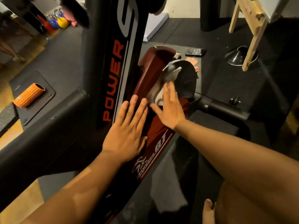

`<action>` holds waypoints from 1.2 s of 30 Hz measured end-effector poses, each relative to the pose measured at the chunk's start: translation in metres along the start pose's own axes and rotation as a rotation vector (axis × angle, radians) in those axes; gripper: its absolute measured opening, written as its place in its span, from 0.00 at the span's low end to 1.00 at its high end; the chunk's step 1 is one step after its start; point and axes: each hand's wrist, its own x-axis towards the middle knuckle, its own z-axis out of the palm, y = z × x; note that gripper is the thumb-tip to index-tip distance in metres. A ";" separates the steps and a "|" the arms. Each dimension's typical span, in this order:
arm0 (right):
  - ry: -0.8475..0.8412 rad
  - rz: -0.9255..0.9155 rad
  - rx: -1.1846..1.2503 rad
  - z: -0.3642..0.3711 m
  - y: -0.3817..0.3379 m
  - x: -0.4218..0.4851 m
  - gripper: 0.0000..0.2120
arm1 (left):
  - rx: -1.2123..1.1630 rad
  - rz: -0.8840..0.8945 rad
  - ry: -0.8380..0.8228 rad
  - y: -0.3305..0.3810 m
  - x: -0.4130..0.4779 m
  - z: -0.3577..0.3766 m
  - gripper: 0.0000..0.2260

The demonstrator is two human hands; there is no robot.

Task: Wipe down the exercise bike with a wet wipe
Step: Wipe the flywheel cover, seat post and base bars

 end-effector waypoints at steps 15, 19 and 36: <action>0.042 -0.038 -0.010 -0.019 0.023 0.032 0.33 | 0.003 0.026 -0.042 0.001 0.002 0.003 0.40; -0.016 0.055 0.097 -0.017 0.001 0.022 0.35 | 0.013 0.033 -0.054 0.002 0.003 0.002 0.40; -0.185 0.298 0.097 0.021 -0.006 0.022 0.28 | 0.165 0.054 -0.048 -0.005 0.026 -0.019 0.34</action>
